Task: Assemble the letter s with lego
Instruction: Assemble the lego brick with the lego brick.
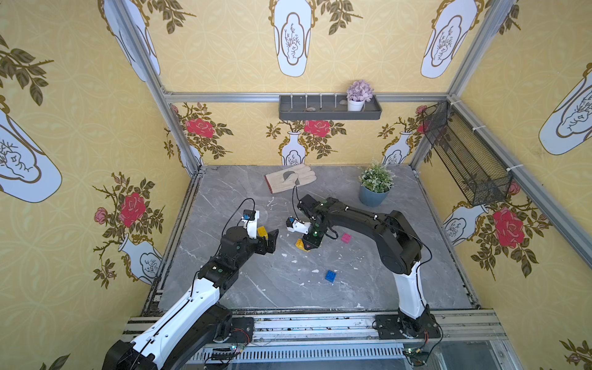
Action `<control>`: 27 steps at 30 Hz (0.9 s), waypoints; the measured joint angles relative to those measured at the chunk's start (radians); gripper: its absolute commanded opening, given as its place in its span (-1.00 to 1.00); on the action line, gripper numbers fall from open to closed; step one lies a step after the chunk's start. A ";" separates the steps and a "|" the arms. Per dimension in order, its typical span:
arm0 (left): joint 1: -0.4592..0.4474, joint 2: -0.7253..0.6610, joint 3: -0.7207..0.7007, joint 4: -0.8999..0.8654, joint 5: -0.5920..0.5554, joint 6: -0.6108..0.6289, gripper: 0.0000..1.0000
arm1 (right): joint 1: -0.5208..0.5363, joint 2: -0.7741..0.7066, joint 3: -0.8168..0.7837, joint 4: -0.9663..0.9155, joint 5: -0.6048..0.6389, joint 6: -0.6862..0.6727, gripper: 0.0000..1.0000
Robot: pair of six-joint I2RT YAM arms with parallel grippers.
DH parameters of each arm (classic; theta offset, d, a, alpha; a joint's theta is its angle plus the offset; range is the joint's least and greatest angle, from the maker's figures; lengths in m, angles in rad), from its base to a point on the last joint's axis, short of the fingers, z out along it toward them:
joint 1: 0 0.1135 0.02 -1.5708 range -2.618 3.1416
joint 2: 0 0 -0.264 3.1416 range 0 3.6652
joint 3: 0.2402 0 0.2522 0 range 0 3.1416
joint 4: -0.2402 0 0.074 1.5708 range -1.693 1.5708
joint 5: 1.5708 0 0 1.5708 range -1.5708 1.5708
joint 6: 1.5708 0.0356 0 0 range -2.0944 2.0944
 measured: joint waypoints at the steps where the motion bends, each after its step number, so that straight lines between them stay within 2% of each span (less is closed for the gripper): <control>1: 0.000 0.001 0.000 0.000 0.000 0.000 0.98 | 0.002 0.002 0.001 0.000 0.000 -0.003 -0.56; 14: 0.000 0.003 0.000 0.000 0.000 0.000 0.98 | 0.047 0.052 0.044 -0.033 0.081 -0.033 -0.77; 27: 0.000 0.005 0.000 -0.001 -0.001 0.000 0.98 | 0.063 0.066 0.044 -0.039 0.129 -0.059 -0.82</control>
